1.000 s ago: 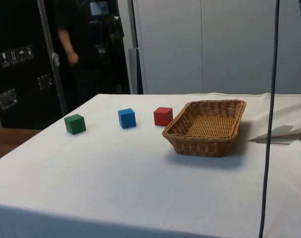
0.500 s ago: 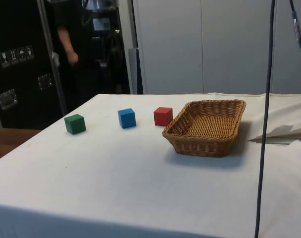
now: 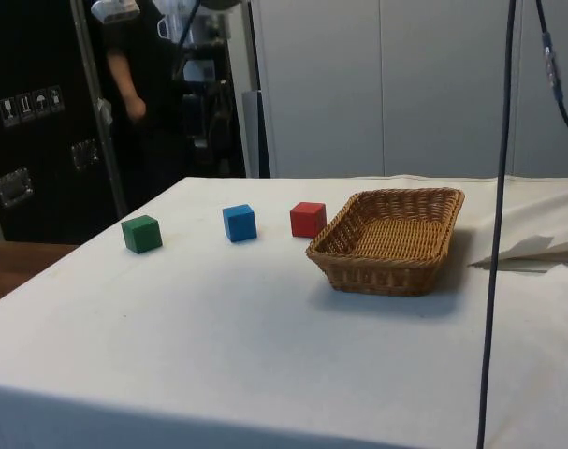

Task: Pick up the blue cube and place it into the basket.

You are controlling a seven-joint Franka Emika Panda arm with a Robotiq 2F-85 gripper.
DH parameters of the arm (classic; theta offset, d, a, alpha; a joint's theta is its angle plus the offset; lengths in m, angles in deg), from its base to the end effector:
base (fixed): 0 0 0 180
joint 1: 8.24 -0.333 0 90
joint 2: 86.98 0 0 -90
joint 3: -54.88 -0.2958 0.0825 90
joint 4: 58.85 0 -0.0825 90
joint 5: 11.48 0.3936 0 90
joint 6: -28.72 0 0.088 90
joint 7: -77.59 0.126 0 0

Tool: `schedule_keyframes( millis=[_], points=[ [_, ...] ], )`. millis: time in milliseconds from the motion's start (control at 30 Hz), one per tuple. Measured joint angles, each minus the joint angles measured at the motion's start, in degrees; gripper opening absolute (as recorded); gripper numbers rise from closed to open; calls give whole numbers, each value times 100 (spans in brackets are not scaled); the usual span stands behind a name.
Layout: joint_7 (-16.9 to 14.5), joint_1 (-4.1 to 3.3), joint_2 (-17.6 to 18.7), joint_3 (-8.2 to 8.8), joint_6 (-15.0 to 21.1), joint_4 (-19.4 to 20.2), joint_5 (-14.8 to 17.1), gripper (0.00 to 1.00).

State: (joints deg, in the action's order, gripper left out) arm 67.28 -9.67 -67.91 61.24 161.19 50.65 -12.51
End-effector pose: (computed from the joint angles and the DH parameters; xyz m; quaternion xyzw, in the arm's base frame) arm 0.6280 -0.0527 0.2862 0.9975 0.0564 0.0313 0.0292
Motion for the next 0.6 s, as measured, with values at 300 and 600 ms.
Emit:
schedule_keyframes(
  millis=[300, 600],
  points=[
    [-476, 34, 155, 86, 464, 178, 92, 100],
    [-928, 97, 390, 132, 710, 223, 223, 100]
  ],
)
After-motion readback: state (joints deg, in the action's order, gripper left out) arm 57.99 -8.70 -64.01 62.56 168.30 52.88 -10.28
